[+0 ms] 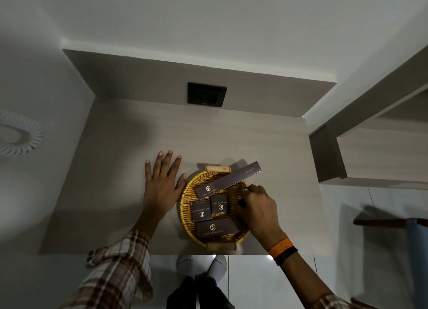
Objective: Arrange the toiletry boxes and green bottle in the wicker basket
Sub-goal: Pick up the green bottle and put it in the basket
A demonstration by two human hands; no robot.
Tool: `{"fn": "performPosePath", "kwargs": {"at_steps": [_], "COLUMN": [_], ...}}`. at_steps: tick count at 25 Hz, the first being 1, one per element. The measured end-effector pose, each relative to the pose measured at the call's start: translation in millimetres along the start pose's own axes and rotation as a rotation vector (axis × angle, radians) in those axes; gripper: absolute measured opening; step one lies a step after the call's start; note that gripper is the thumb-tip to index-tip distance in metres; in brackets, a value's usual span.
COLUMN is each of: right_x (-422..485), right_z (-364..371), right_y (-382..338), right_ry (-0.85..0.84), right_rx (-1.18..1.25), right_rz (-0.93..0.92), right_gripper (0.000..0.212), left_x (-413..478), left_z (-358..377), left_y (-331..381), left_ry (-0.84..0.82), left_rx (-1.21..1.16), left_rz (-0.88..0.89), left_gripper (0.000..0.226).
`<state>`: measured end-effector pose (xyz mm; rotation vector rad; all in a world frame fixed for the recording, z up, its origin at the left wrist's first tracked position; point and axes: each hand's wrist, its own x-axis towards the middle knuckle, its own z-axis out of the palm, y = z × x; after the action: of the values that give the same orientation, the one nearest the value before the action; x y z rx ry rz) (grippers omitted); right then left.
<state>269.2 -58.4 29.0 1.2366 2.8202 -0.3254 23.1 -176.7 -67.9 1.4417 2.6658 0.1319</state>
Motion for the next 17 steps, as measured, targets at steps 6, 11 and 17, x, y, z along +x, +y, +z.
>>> {"fn": "performPosePath", "kwargs": {"at_steps": [6, 11, 17], "right_x": [29, 56, 45], "right_z": [-40, -29, -21], "right_y": [-2, 7, 10], "right_ry": [0.166, -0.027, 0.003], "right_rx": [-0.039, -0.16, -0.1], "right_rz": [-0.131, -0.105, -0.067], "right_gripper": [0.036, 0.038, 0.033], "left_x": [1, 0, 0], "left_z": [-4, -3, -1], "left_y": [1, 0, -1], "left_ry": [-0.005, 0.008, 0.003], "left_rx": [-0.023, -0.029, -0.022], "left_rz": [0.002, 0.0, 0.0], "left_gripper": [0.066, 0.065, 0.064]}}
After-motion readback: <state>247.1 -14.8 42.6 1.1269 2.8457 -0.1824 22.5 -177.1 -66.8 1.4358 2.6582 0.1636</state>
